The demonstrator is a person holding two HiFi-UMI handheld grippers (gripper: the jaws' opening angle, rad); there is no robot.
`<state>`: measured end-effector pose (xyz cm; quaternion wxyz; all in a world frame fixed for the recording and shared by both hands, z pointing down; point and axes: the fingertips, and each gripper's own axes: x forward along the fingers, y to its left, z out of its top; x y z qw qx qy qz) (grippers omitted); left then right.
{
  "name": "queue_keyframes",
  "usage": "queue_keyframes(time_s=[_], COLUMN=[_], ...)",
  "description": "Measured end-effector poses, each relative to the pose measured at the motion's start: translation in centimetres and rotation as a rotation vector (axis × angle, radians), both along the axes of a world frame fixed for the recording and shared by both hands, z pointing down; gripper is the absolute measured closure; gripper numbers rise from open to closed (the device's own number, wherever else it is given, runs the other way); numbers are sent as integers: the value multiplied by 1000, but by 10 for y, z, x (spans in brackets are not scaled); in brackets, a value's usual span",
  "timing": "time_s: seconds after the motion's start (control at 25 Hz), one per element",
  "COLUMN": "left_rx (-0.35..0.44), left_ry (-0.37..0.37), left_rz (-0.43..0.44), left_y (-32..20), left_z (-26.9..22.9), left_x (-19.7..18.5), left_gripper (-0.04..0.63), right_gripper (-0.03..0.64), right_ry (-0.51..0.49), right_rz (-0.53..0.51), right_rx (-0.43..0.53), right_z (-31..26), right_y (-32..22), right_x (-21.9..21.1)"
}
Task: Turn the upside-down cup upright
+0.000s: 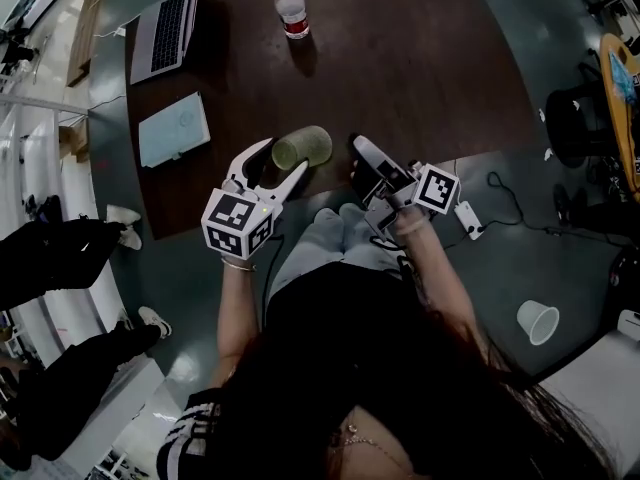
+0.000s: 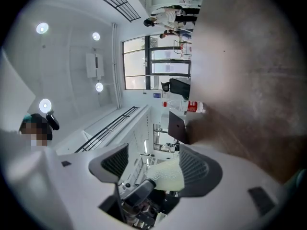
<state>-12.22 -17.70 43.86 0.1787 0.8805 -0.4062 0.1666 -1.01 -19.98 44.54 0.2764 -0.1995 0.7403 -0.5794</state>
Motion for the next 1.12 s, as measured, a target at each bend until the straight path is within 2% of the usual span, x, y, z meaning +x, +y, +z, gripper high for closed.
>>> queue_keyframes(time_s=[0.08, 0.24, 0.4, 0.64, 0.96, 1.12], left_rx=[-11, -37, -70, -110, -155, -166], left_ry=[-43, -127, -204, -332, -474, -502], left_rz=[16, 60, 103, 159, 230, 250], left_y=[0, 1, -1, -2, -1, -1], left_z=[7, 22, 35, 59, 83, 92], left_x=[1, 4, 6, 7, 5, 7], left_gripper=[321, 321, 321, 321, 321, 321], right_gripper=[286, 459, 560, 595, 600, 600], right_ry=[35, 119, 167, 178, 160, 151], right_rz=[1, 33, 49, 57, 68, 69], right_rx=[20, 50, 74, 84, 73, 70], right_z=[1, 5, 6, 8, 9, 9], right_y=[2, 5, 6, 8, 11, 11], right_x=[0, 3, 4, 6, 8, 9])
